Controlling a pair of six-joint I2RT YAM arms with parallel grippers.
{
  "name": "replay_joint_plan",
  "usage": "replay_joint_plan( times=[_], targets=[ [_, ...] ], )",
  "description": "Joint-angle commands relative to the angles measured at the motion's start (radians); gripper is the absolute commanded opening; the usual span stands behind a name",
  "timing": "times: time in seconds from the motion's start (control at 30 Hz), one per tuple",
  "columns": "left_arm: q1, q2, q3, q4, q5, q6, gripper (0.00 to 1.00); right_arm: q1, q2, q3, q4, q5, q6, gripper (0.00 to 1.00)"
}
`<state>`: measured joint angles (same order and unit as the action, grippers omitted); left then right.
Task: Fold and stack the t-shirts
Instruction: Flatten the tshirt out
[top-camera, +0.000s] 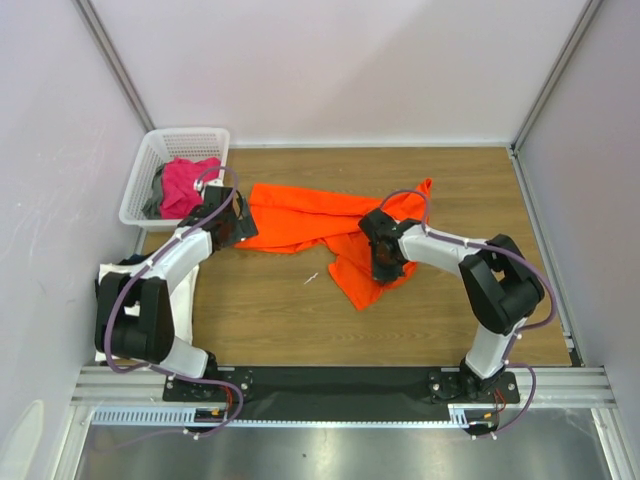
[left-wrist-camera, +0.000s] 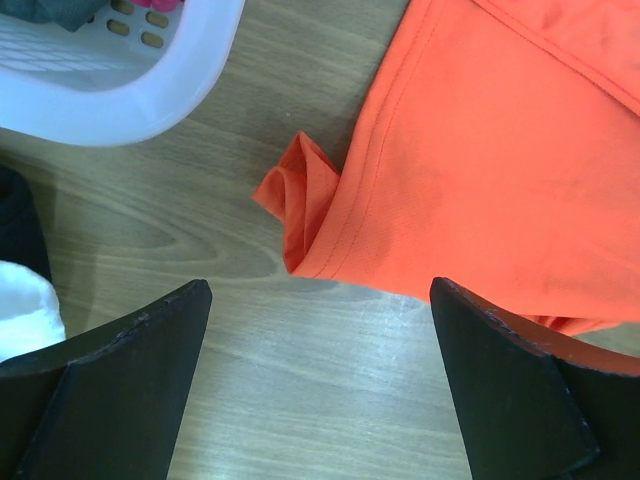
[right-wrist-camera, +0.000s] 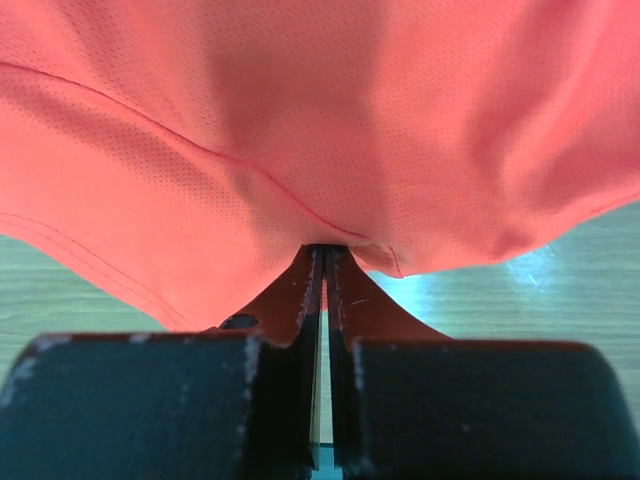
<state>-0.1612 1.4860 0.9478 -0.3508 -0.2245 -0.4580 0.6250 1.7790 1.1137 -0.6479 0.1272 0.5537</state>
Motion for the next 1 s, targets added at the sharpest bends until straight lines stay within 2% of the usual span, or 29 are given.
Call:
replay_joint_plan(
  times=[0.0, 0.17, 0.23, 0.37, 0.5, 0.63, 0.87, 0.97],
  targets=[
    [0.002, -0.041, 0.000, -0.002, 0.002, 0.024, 0.97, -0.002, -0.062, -0.081, -0.107, 0.074, 0.031, 0.00],
    [-0.018, -0.038, -0.036, 0.012, 0.036, -0.008, 0.94, -0.056, -0.216, -0.239, -0.194, 0.055, 0.087, 0.00],
    [-0.023, -0.026, -0.050, 0.035, 0.057, -0.018, 0.93, -0.122, -0.303, -0.303, -0.225, 0.048, 0.094, 0.00],
    [-0.041, -0.015, -0.046, 0.042, 0.080, -0.021, 0.87, -0.258, -0.427, -0.331, -0.200, -0.024, 0.094, 0.00],
    [-0.110, -0.033, -0.064, 0.030, 0.080, -0.036, 0.84, -0.306, -0.420, -0.272, -0.228, -0.002, 0.060, 0.00],
    [-0.184, -0.076, -0.087, -0.048, 0.016, -0.088, 0.84, -0.340, -0.377, -0.247, -0.269, 0.009, 0.034, 0.00],
    [-0.227, -0.302, -0.216, -0.174, -0.041, -0.179, 0.85, -0.406, -0.411, -0.256, -0.246, -0.041, 0.014, 0.00],
    [-0.228, -0.388, -0.273, -0.148, 0.008, -0.191, 0.84, -0.514, -0.423, -0.264, -0.236, -0.105, 0.000, 0.00]
  ],
)
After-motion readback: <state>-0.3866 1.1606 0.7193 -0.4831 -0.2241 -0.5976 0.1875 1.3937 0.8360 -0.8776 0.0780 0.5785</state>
